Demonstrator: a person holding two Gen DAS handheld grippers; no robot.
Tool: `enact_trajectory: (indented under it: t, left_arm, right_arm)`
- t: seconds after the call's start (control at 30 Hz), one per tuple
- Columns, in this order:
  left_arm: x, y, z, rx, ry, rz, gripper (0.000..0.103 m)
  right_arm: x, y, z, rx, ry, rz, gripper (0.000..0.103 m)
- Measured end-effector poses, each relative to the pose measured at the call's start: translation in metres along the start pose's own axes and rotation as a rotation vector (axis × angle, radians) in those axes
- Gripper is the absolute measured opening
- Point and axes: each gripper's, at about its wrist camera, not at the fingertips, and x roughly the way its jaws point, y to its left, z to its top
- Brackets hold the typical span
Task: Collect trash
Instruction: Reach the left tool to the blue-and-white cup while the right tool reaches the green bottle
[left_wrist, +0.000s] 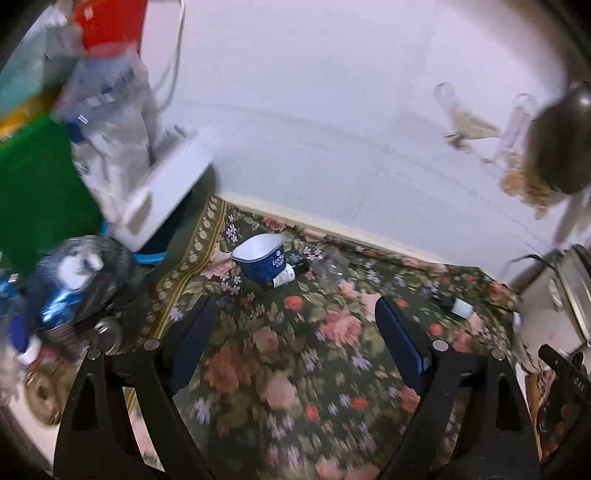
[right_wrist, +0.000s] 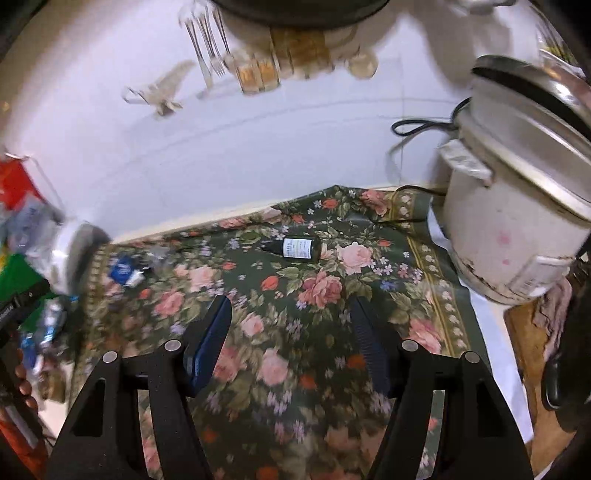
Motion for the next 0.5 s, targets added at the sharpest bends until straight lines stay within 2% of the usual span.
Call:
enact_trajectory:
  t: [0.17,0.33,0.5]
  left_arm:
    - [0.07,0.015,0.017,0.006,0.05,0.0,0.087]
    - [0.133,0.036,0.024,-0.036,0.097,0.022,0.087]
    - [0.166,0.051,0.02,-0.073,0.122,-0.008,0.087]
  right_arm:
    - [0.057,0.006,0.01,0.024,0.074,-0.009,0.063]
    - [0.103,0.01,0.023,0.025,0.089,-0.042,0.063]
    - [0.147,0.013,0.039,0.023,0.093,-0.072,0.063]
